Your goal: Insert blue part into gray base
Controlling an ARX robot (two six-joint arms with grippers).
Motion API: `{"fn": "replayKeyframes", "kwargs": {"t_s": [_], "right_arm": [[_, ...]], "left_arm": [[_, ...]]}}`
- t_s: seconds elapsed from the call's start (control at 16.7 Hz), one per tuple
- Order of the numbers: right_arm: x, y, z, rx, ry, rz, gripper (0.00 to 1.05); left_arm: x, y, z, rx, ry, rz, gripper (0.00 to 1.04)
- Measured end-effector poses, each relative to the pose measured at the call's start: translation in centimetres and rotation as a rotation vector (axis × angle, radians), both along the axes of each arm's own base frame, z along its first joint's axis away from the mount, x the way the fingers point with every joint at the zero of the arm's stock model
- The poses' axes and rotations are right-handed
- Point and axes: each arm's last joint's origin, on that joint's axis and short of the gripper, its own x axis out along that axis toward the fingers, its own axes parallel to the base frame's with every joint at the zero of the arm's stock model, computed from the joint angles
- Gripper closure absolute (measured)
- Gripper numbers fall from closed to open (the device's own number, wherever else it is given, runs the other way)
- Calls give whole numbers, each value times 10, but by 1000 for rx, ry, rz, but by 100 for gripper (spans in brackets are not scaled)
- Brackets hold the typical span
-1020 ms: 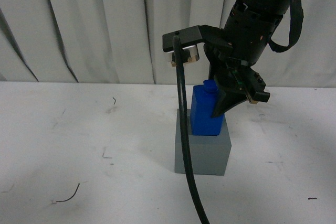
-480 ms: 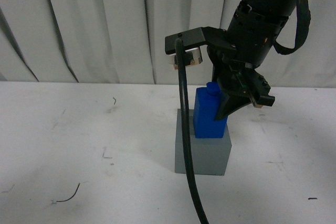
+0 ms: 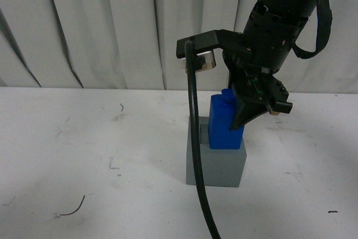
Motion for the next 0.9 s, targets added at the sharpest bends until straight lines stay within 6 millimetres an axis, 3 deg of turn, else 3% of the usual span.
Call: {"fn": "replayKeyframes", "kwargs": {"t_s": [0.9], "right_arm": [[8,5,-3,12,6,-36,58]], "left_arm": [[0,0,0,0,0,0,7]]}}
